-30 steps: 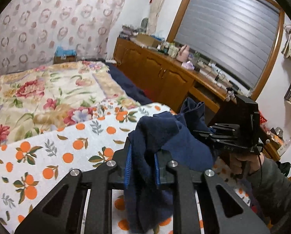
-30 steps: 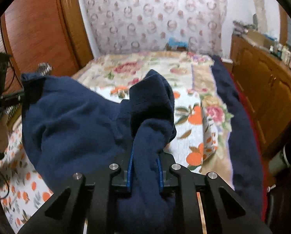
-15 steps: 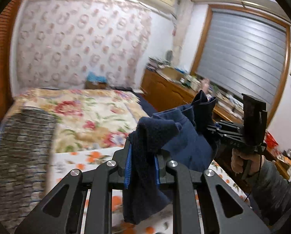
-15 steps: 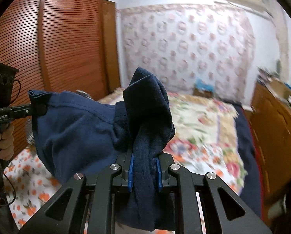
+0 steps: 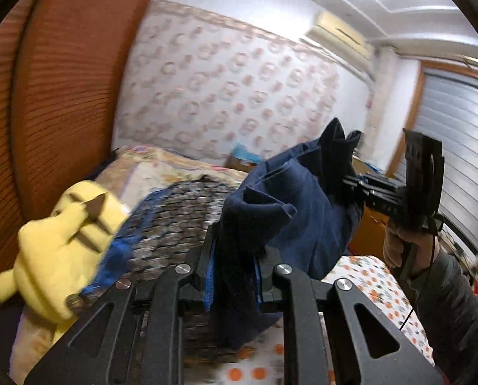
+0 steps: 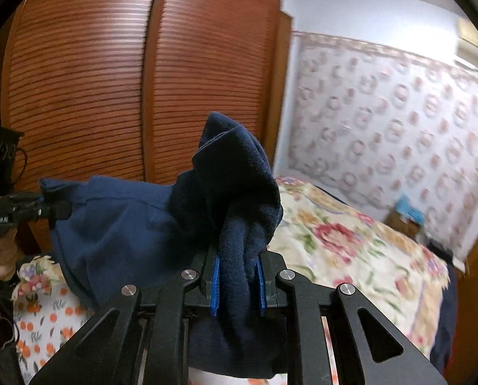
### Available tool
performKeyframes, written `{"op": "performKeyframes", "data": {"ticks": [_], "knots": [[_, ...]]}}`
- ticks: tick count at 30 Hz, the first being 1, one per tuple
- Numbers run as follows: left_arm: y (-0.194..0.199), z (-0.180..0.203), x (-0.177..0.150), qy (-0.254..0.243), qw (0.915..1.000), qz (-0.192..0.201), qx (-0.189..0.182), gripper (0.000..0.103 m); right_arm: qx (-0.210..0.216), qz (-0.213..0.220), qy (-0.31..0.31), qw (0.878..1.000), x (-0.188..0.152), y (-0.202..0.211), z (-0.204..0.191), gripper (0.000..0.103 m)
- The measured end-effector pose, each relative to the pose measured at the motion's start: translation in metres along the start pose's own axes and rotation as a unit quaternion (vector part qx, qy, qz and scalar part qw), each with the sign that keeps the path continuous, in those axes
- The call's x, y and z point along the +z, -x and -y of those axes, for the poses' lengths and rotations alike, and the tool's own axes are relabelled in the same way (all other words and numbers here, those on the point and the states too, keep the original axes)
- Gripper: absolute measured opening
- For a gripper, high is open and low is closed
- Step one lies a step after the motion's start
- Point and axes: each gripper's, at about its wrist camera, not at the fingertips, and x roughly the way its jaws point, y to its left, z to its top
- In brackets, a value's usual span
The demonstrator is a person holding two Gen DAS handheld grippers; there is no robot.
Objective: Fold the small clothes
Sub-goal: 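Carry the shirt with both grippers onto the stack of folded clothes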
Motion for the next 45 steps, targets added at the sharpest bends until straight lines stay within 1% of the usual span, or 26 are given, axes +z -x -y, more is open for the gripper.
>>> {"op": "performKeyframes", "data": {"ticks": [4,6,10,12,13,14,15,16,17,18,19,20,22,24,25,26,27,29,31,33,34,36,38,40,43,45], "knots": [[-0.008,-0.040,-0.015,0.037,0.9988,-0.010,0.030,0.019,0.021,-0.033,0.031,0.999,0.020,-0.074,-0.002,0.018],[-0.010,-0.057,-0.024,0.057,0.9976,-0.012,0.038,0.019,0.029,-0.046,0.043,0.998,0.025,-0.102,-0.001,0.018],[-0.016,-0.076,-0.036,0.080,0.9949,-0.018,0.059,0.020,0.041,-0.069,0.069,0.994,0.038,-0.154,-0.008,0.018],[-0.022,-0.081,-0.042,0.081,0.9938,-0.030,0.070,0.020,0.046,-0.087,0.063,0.993,0.044,-0.183,-0.009,0.022],[-0.023,-0.082,-0.044,0.078,0.9935,-0.035,0.074,0.020,0.039,-0.097,0.059,0.993,0.045,-0.196,-0.007,0.024],[-0.026,-0.083,-0.046,0.075,0.9932,-0.040,0.080,0.020,0.032,-0.103,0.053,0.993,0.042,-0.200,-0.005,0.030],[-0.028,-0.084,-0.046,0.071,0.9930,-0.044,0.084,0.021,0.023,-0.105,0.046,0.993,0.043,-0.202,-0.008,0.037],[-0.028,-0.084,-0.045,0.067,0.9928,-0.045,0.088,0.023,0.009,-0.100,0.033,0.994,0.045,-0.206,-0.003,0.040],[-0.028,-0.083,-0.044,0.064,0.9926,-0.046,0.093,0.026,0.002,-0.092,0.020,0.996,0.044,-0.201,0.004,0.048],[-0.027,-0.082,-0.043,0.060,0.9923,-0.044,0.099,0.031,-0.002,-0.084,0.010,0.996,0.045,-0.203,0.000,0.055],[-0.025,-0.082,-0.042,0.056,0.9924,-0.041,0.102,0.035,-0.007,-0.078,0.003,0.997,0.045,-0.200,0.004,0.055],[-0.023,-0.081,-0.041,0.050,0.9929,-0.036,0.102,0.045,-0.010,-0.072,0.000,0.997,0.045,-0.196,0.005,0.055],[-0.017,-0.078,-0.038,0.039,0.9938,-0.026,0.101,0.054,0.002,-0.059,-0.005,0.998,0.040,-0.186,0.004,0.055],[-0.011,-0.074,-0.035,0.032,0.9944,-0.014,0.100,0.081,0.033,-0.055,-0.010,0.998,0.026,-0.173,-0.003,0.055],[-0.007,-0.072,-0.033,0.029,0.9944,-0.005,0.101,0.083,0.043,-0.060,-0.009,0.997,0.023,-0.175,-0.006,0.055],[-0.005,-0.069,-0.032,0.024,0.9944,0.001,0.103,0.083,0.047,-0.064,-0.009,0.997,0.008,-0.167,-0.004,0.055],[-0.006,-0.066,-0.031,0.016,0.9947,0.000,0.102,0.083,0.050,-0.069,-0.009,0.996,0.003,-0.169,-0.004,0.055],[-0.014,-0.059,-0.031,0.001,0.9952,-0.016,0.097,0.083,0.048,-0.080,-0.010,0.996,-0.011,-0.173,-0.001,0.055],[-0.026,-0.055,-0.036,-0.013,0.9930,-0.040,0.111,0.083,0.038,-0.085,-0.014,0.996,-0.018,-0.182,0.005,0.055],[-0.032,-0.052,-0.041,-0.017,0.9922,-0.055,0.111,0.083,0.033,-0.080,-0.016,0.996,-0.018,-0.185,0.013,0.057],[-0.033,-0.051,-0.043,-0.018,0.9920,-0.058,0.110,0.083,0.033,-0.082,-0.022,0.996,-0.020,-0.191,0.012,0.057],[-0.032,-0.047,-0.045,-0.023,0.9918,-0.062,0.109,0.083,0.031,-0.085,-0.030,0.995,-0.024,-0.190,0.009,0.057],[-0.030,-0.043,-0.047,-0.029,0.9911,-0.066,0.111,0.083,0.029,-0.076,-0.033,0.996,-0.023,-0.176,0.003,0.057],[-0.027,-0.037,-0.047,-0.039,0.9906,-0.066,0.114,0.083,0.027,-0.075,-0.045,0.996,-0.022,-0.170,0.002,0.057],[-0.019,-0.029,-0.045,-0.051,0.9901,-0.055,0.118,0.083,0.020,-0.066,-0.062,0.996,-0.030,-0.156,-0.004,0.057],[-0.014,-0.022,-0.046,-0.060,0.9900,-0.048,0.119,0.101,0.017,-0.059,-0.068,0.996,-0.032,-0.145,-0.006,0.057]]}}
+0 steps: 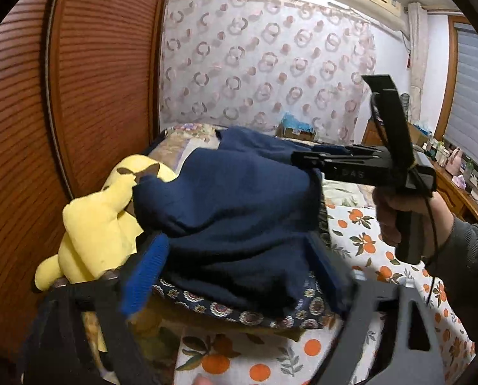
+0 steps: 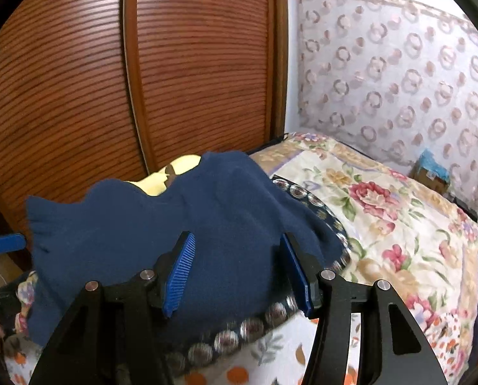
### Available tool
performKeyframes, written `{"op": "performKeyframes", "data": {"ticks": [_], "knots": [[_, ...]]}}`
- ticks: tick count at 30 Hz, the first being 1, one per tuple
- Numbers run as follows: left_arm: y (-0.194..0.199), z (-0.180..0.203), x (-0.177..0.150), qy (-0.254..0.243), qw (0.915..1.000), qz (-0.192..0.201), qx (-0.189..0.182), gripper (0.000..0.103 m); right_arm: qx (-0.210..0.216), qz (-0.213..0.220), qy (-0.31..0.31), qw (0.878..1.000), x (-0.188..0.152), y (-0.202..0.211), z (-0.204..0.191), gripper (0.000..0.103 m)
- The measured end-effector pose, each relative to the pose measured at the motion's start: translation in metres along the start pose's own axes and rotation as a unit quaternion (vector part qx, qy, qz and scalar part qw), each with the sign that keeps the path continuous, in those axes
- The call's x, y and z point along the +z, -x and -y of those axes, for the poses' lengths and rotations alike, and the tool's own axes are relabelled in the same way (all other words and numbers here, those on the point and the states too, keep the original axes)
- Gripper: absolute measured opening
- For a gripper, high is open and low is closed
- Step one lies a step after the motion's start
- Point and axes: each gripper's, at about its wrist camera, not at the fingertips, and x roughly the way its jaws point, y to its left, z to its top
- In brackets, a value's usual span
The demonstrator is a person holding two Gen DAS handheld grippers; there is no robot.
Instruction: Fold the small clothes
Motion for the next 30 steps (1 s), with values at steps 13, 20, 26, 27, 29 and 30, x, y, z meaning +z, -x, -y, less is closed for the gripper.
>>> {"op": "performKeyframes", "data": {"ticks": [13,20,26,27,29,30], "knots": [[0.036,0.050,-0.012,-0.038,0.9985,0.012,-0.038,0.103,-0.041,0.023,-0.034,0.998,-0.059,0.109,-0.036,0.059],[0.051,0.080,-0.025,-0.054,0.9967,0.012,-0.060,0.103,-0.077,0.032,-0.061,0.995,-0.088,0.162,-0.063,0.063],[0.059,0.109,-0.037,-0.070,0.9955,0.007,-0.064,0.103,-0.120,0.033,-0.088,0.988,-0.117,0.198,-0.088,0.075],[0.061,0.113,-0.038,-0.071,0.9953,0.007,-0.065,0.103,-0.130,0.034,-0.096,0.986,-0.121,0.206,-0.092,0.082],[0.066,0.121,-0.039,-0.072,0.9946,0.010,-0.074,0.103,-0.147,0.042,-0.115,0.982,-0.130,0.224,-0.099,0.085],[0.070,0.125,-0.038,-0.073,0.9941,0.012,-0.079,0.103,-0.161,0.045,-0.120,0.979,-0.133,0.233,-0.103,0.087]]}}
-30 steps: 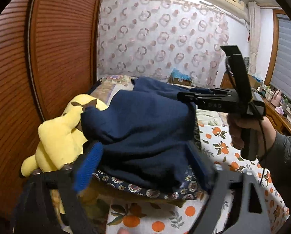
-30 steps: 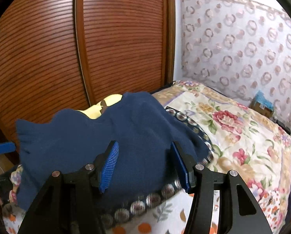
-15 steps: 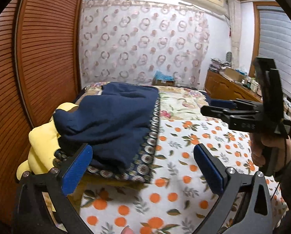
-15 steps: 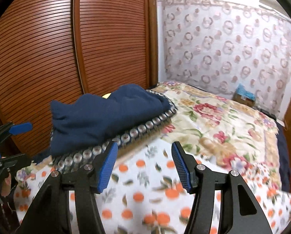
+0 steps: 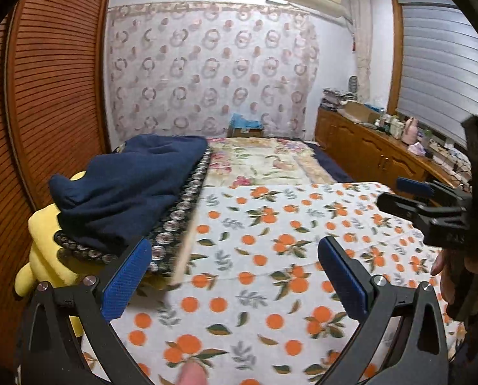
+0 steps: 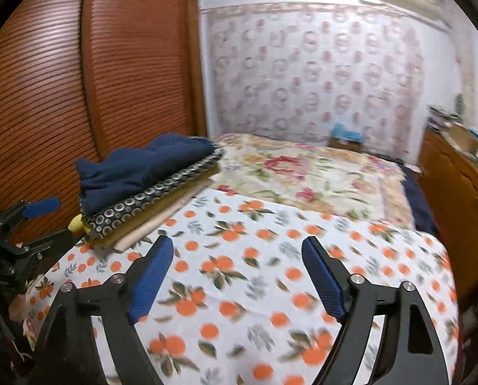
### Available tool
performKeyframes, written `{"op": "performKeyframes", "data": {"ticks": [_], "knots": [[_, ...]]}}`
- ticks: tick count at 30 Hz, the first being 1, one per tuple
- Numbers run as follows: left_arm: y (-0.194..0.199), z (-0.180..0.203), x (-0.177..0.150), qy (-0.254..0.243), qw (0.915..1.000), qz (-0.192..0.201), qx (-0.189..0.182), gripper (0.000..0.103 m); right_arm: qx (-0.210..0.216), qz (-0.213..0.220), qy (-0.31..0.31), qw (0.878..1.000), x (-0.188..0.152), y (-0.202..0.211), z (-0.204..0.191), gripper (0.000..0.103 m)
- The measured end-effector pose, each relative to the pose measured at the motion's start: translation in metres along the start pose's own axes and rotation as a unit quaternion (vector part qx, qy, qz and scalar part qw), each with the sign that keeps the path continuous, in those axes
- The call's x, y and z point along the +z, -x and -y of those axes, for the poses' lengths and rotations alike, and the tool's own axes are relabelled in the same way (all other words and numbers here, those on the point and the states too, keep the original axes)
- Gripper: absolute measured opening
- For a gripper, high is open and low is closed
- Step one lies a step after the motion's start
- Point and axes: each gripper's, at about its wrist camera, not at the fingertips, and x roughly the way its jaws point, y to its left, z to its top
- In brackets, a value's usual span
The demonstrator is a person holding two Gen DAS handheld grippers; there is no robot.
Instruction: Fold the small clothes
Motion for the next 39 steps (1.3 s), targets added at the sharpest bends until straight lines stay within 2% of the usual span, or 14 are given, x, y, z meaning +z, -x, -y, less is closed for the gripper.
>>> {"op": "performKeyframes", "data": {"ticks": [6,14,22,39], "knots": [[0.015,0.027,0.007,-0.012,0.9997,0.019,-0.011,0.103,-0.073,0.043,-0.043,0.995,-0.012,0.067,-0.001,0.088],[0.025,0.046,0.016,-0.021,0.9991,0.033,-0.017,0.103,-0.106,0.076,-0.060,0.990,-0.015,0.119,-0.009,0.088],[0.029,0.048,0.017,-0.023,0.9990,0.035,-0.014,0.103,-0.114,0.079,-0.059,0.989,-0.020,0.126,-0.017,0.088],[0.031,0.047,0.016,-0.023,0.9989,0.038,-0.015,0.103,-0.116,0.080,-0.055,0.988,-0.027,0.116,-0.004,0.088]]}}
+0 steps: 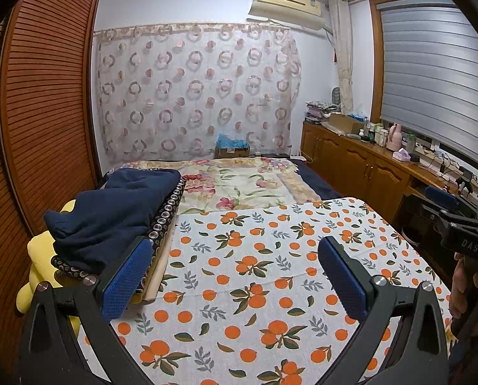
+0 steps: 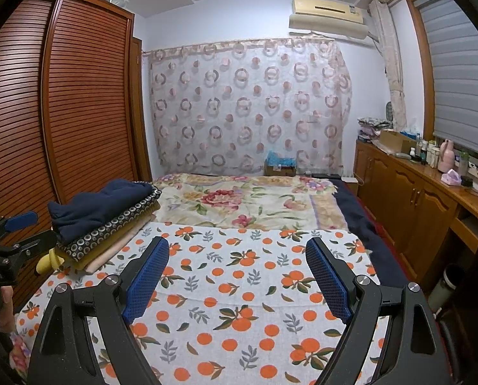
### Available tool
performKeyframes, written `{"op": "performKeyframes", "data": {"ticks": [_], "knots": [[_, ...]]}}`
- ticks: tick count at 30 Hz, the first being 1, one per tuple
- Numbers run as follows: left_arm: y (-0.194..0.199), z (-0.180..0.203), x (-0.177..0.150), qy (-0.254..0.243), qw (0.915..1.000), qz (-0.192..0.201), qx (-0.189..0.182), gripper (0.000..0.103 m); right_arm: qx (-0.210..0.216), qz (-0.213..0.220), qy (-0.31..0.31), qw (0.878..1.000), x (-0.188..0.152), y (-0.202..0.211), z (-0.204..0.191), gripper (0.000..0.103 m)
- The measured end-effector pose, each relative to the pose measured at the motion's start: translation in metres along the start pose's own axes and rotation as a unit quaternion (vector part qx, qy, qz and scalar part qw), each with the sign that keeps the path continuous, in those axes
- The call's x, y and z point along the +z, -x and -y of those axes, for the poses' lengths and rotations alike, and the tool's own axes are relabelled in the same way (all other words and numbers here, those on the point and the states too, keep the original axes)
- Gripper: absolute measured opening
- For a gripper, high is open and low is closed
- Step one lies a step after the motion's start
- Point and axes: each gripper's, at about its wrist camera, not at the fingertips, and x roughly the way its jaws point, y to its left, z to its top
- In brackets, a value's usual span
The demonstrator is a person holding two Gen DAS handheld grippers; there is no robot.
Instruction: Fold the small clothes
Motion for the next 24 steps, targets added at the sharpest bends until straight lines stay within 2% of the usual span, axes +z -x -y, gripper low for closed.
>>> {"op": "performKeyframes", "data": {"ticks": [24], "knots": [[0.0010,-0.0027,0.0000,-0.001,1.0000,0.002,0.001,0.103,0.002,0.001,0.006,1.000,0.0008,0.0017,0.0090,0.088]]}}
